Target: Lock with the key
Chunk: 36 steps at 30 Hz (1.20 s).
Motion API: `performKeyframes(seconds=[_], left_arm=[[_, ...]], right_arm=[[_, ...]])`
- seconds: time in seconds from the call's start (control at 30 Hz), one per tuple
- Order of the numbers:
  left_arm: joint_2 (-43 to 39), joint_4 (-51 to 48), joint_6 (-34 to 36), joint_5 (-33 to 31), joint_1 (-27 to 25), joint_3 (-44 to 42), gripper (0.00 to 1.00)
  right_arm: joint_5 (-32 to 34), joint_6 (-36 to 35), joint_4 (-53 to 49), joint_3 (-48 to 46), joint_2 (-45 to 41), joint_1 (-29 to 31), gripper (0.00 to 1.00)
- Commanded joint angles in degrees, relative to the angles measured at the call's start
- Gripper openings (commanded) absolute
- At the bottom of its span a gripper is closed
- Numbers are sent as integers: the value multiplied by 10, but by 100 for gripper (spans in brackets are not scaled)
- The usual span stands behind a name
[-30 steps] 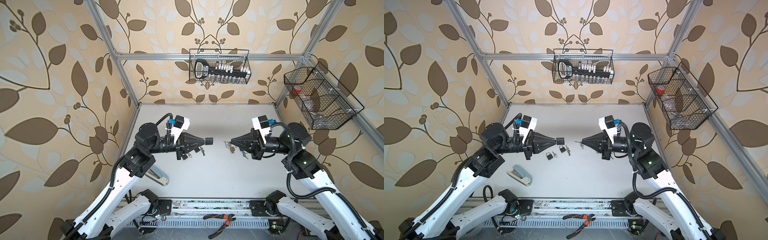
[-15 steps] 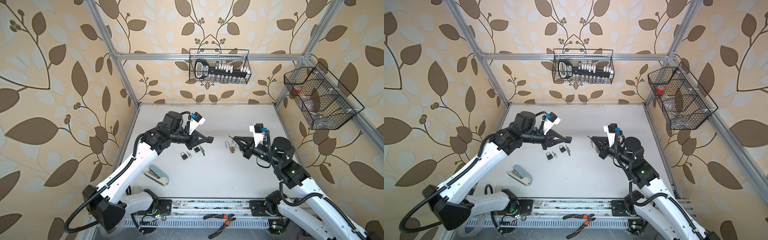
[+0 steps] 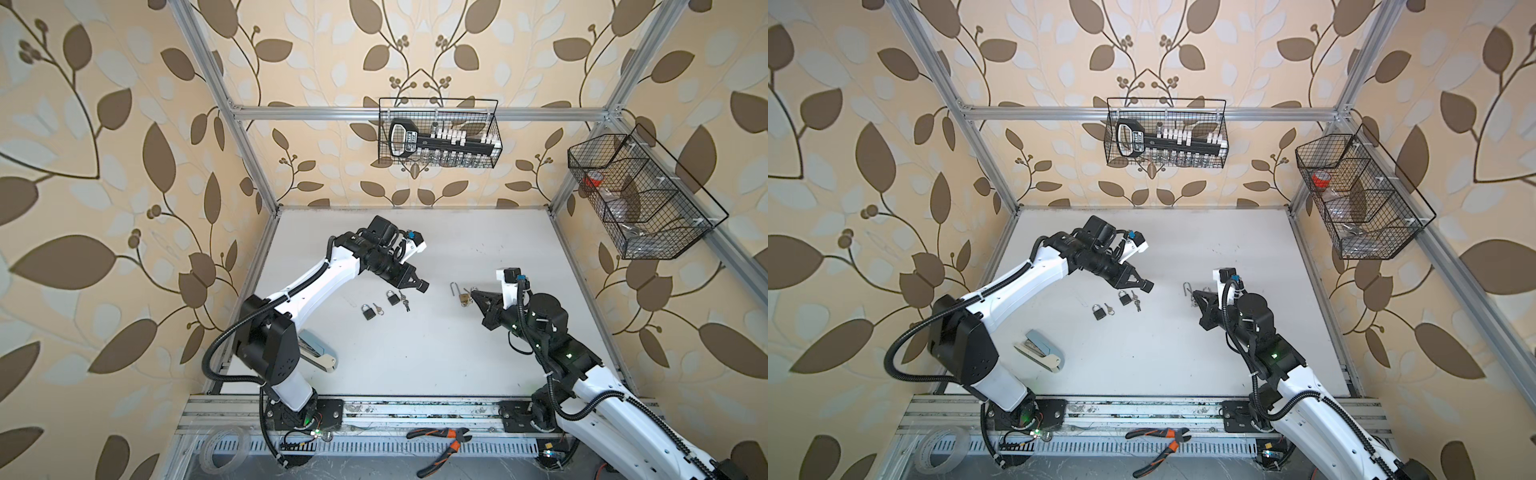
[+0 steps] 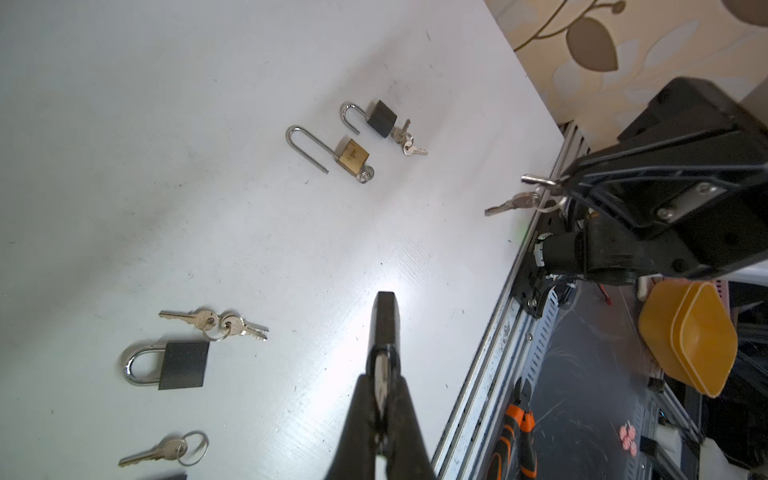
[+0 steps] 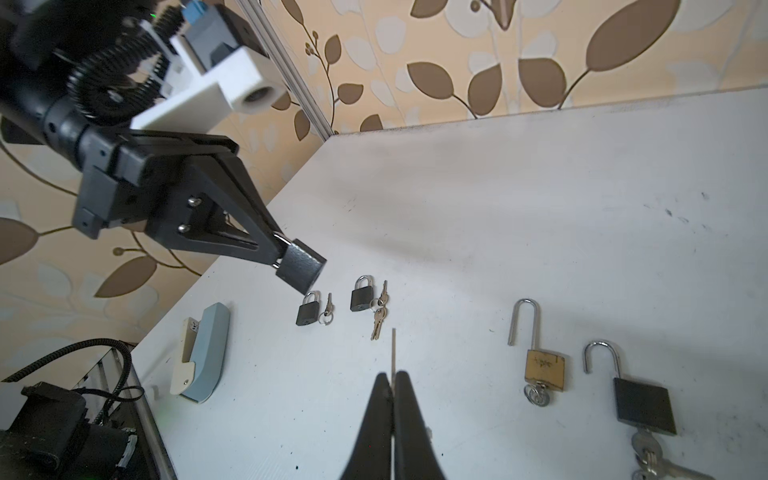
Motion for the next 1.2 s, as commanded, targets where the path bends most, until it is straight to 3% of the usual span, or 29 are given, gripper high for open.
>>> performKeyframes(seconds=[0.0, 0.27, 0.77, 1.17], left_arm=[[48, -102, 107, 28, -1, 74, 0], [182, -203, 217, -16, 1, 181, 0], [353, -262, 262, -29, 11, 351, 0], [410, -285, 277, -30, 23, 392, 0]], right_arm=[[-2, -6, 8, 0, -11, -1, 0], [-26, -13, -23, 5, -28, -1, 0], [-52, -9, -49, 2, -33, 0, 0], [-60, -12, -41, 4, -10, -1, 0]])
